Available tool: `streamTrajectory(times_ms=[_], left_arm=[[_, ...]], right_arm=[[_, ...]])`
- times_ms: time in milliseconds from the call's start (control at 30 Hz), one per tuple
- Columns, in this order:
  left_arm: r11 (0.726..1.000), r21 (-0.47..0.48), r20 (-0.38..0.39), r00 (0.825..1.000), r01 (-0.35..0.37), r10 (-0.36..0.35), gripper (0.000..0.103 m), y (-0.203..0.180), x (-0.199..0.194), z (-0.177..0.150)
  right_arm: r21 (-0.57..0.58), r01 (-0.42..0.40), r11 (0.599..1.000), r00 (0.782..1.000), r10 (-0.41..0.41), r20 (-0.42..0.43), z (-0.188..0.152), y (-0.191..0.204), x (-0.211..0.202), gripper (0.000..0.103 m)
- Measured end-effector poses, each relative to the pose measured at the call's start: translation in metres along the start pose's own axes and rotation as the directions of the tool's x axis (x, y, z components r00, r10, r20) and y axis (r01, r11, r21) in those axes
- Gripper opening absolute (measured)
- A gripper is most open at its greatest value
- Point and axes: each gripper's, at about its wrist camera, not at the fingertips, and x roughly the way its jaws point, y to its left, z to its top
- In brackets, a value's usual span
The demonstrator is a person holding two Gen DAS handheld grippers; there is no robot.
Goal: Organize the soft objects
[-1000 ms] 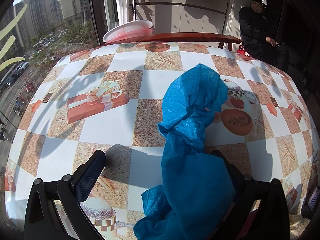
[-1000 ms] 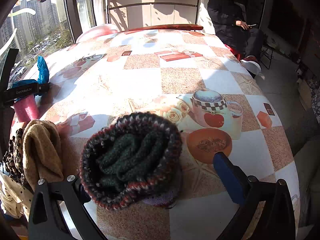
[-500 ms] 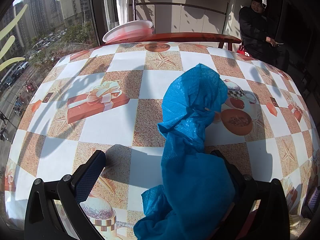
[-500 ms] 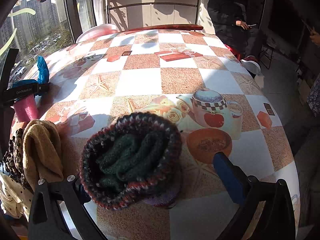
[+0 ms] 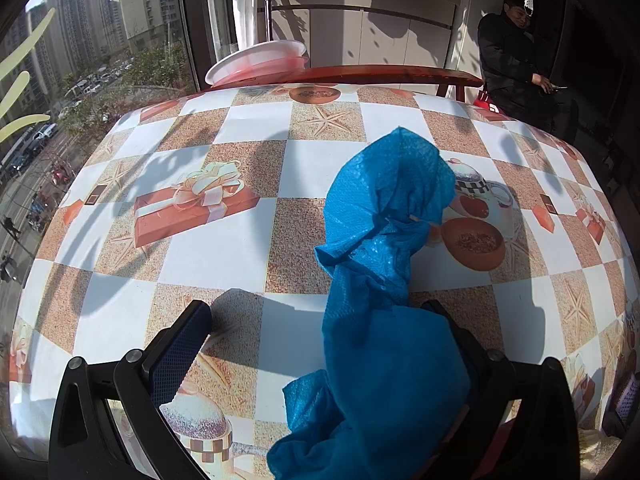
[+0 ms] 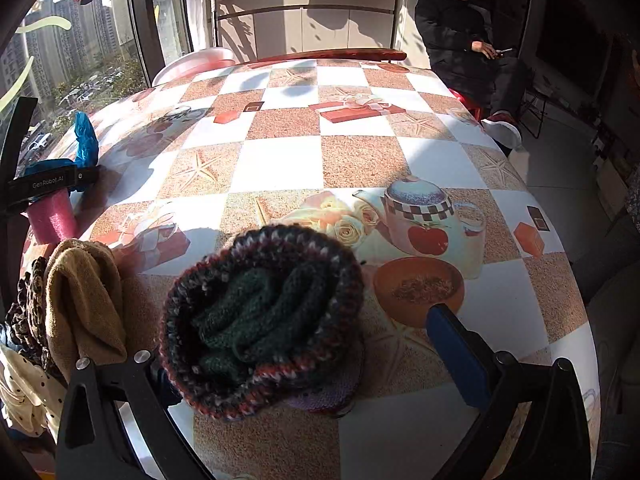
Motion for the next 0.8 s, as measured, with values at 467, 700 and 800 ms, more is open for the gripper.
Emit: streamTrajectory(times_ms=[467,700,800], left_arm=[[1.000,0.000,0.000,1.000,0.001,-0.001,0.103,0.0002,-0.0001,-0.0001],[1.000,0.001,0.000,1.000,0.001,-0.001,0.103,0.0003,-0.0001,-0.0001],[1.000,0.001,0.000,1.000,0.001,-0.001,0.103,0.0004,-0.0018,-0.0007]], right_arm=[[0.000,0.000,1.000,1.000,0.000,0.000,-0.0001,0.0000,-0.0001,0.103],[0.000,0.000,1.000,1.000,0.000,0.000,0.0001,0.0000,0.0001,0.103],[0.000,0.000,1.000,1.000,0.000,0.000,-0.0001,0.0000,-0.0001,0.103]])
